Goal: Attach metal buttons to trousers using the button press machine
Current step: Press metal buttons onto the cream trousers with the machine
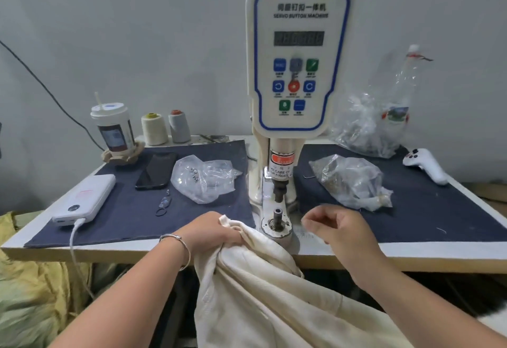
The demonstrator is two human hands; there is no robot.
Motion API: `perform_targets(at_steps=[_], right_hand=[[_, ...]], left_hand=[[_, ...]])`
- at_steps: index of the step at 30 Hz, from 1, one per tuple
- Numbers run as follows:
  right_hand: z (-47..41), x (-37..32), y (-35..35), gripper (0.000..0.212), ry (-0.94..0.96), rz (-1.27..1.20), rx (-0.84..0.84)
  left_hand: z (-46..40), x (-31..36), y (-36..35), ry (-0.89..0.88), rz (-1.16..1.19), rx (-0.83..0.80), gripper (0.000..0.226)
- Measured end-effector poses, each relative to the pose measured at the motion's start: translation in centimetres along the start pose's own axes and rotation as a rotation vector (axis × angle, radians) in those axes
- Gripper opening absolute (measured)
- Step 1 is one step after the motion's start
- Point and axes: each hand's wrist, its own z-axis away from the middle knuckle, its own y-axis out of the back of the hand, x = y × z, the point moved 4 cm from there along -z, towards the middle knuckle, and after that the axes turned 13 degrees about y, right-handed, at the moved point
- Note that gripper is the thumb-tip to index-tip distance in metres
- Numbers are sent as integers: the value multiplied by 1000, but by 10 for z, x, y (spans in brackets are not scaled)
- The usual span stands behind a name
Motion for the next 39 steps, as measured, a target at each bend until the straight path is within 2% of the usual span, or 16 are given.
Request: perform_targets(at_steps=[3,7,11,14,18,27,30,34,36,39], right_hand=[[-18,8,1,10,37,-13,43],[-36,6,-18,7,123,6,-35],[-44,1,-31,12,163,96,-72],[-46,-1,-34,21,202,140,-83],[-48,-3,-33,28,261,173,-84],[-48,-3,-30,30,291,180,-61],[-48,-3,-29,26,276,180,-61],[-46,-4,-23,6,260,199,-64],[-41,-6,-16,5,270,215,-49],[-29,-10,-4,3,241,163,-45]], left_hand=[[-1,-1,0,6,32,2,40],[-3,-4,1,-1,26,5,46],[-4,-5,2,-10,31,7,41],[-4,-6,2,-13,47,-4,49],[-5,-5,2,-18,46,-1,46],[-5,-6,2,-17,44,1,48],[-5,-6,2,-10,39,-3,38],[-3,-5,3,-7,19,1,33],[2,-3,6,-5,-4,1,25],[17,-3,5,14,80,-97,32]])
